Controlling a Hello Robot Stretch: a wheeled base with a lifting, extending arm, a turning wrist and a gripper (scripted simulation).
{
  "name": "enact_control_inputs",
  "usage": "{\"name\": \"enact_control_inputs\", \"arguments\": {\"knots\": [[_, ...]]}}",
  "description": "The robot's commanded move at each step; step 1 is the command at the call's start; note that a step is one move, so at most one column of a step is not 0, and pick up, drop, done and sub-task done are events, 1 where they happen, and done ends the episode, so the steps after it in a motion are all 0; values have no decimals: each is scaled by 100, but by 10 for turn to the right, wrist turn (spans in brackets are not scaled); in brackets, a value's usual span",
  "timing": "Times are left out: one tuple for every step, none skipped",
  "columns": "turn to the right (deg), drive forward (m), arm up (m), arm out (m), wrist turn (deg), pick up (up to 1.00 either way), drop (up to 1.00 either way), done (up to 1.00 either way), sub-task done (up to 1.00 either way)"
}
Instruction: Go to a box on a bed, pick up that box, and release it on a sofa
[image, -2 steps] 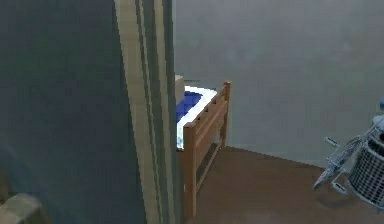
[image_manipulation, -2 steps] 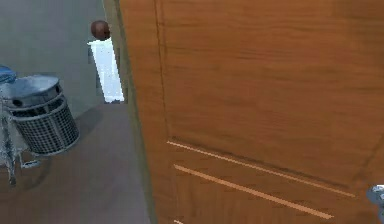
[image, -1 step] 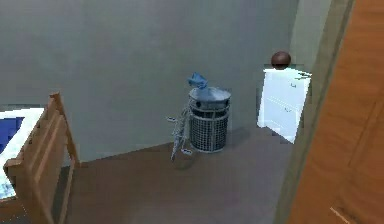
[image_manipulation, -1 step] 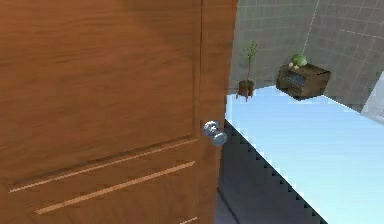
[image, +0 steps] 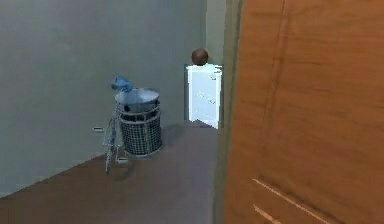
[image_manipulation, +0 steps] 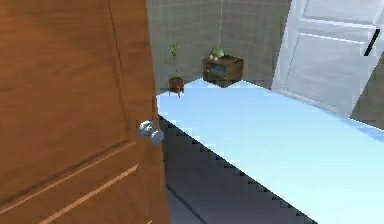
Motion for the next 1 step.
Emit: {"name": "enact_control_inputs", "arguments": {"knots": [[0, 20, 0, 0, 0, 0, 0, 0, 0]]}}
